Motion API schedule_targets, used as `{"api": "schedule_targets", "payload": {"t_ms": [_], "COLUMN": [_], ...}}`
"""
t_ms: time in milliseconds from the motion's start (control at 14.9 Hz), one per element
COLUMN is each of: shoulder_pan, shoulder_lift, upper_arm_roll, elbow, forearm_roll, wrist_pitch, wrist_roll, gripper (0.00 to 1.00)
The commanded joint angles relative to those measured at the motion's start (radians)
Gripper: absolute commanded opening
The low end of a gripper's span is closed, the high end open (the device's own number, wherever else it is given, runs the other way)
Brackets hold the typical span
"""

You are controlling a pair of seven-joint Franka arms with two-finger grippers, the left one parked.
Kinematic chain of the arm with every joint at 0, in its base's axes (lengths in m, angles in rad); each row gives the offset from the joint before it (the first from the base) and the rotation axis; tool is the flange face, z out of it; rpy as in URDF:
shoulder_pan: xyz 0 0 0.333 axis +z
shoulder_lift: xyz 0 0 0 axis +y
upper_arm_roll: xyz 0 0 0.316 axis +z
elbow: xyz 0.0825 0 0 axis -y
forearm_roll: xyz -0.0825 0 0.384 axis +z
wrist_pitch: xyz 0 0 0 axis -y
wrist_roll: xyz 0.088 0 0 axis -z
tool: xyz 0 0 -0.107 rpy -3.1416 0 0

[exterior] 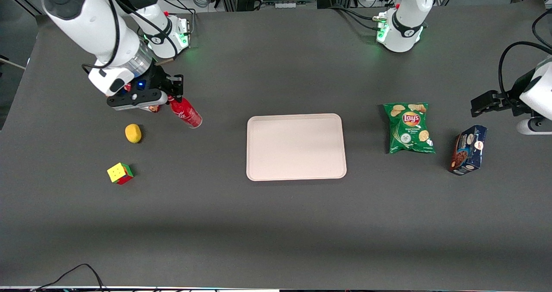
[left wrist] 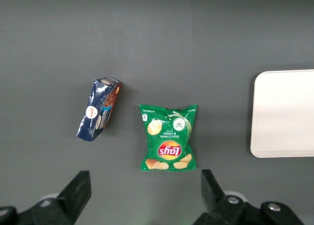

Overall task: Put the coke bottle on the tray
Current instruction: 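Lift the held bottle and carry it toward the white tray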

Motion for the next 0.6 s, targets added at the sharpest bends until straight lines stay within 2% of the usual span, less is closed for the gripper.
{"api": "schedule_targets", "payload": {"t_ms": [0,268,537], "shoulder_pan": [0.045,0.219,0.325], "shoulder_lift": [0.225,0.419,0.583], "upper_arm_roll": [0.02,0.019,0.002], "elbow": [0.336,0.554,0.686], "forearm_roll": [-0.044,-0.137,-0.194], "wrist_pitch": [-0.141,-0.192,-0.151], "wrist_roll": [0.178,0.391,0.456], "gripper": [0.0,0.0,0.0]}}
